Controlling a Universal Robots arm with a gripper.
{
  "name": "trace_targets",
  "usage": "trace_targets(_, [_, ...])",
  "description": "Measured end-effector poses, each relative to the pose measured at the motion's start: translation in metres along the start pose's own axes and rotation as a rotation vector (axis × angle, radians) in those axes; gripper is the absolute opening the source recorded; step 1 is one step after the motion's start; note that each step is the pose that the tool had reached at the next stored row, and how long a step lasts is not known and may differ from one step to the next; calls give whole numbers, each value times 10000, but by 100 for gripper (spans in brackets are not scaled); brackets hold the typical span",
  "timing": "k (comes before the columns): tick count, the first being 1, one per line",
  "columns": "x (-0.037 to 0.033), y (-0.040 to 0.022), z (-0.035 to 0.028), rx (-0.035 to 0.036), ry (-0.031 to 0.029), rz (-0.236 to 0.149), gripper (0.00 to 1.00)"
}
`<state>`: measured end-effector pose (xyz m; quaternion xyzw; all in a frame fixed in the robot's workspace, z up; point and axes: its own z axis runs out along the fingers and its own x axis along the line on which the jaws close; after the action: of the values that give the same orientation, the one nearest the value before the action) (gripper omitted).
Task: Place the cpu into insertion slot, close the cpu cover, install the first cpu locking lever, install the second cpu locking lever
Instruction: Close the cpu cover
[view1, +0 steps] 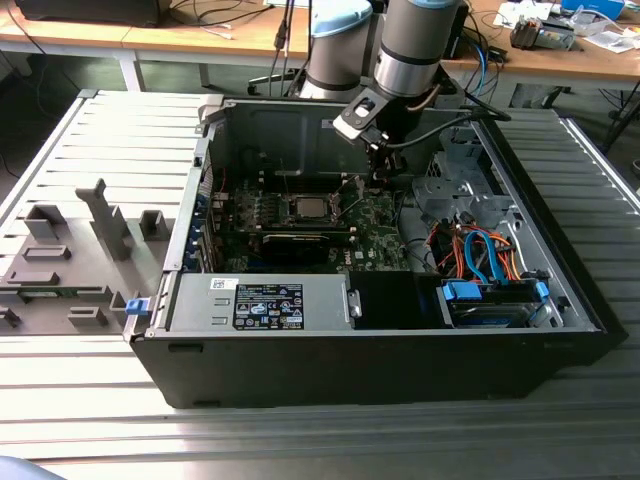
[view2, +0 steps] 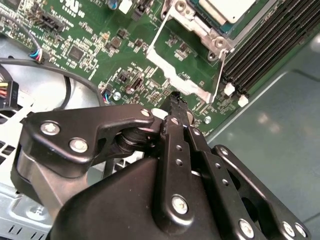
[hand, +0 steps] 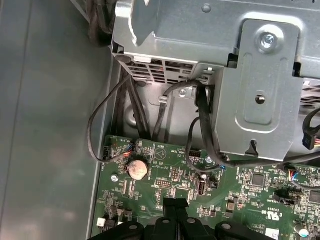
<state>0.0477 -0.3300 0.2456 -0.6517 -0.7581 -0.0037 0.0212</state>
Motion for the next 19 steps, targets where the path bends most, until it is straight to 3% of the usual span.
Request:
trace_targets(6, [16, -106, 3, -2, 1, 0, 11])
trace_targets(12, [49, -327, 9, -2, 1, 0, 11])
trace_targets(19, [62, -408, 11, -1, 0, 0, 11])
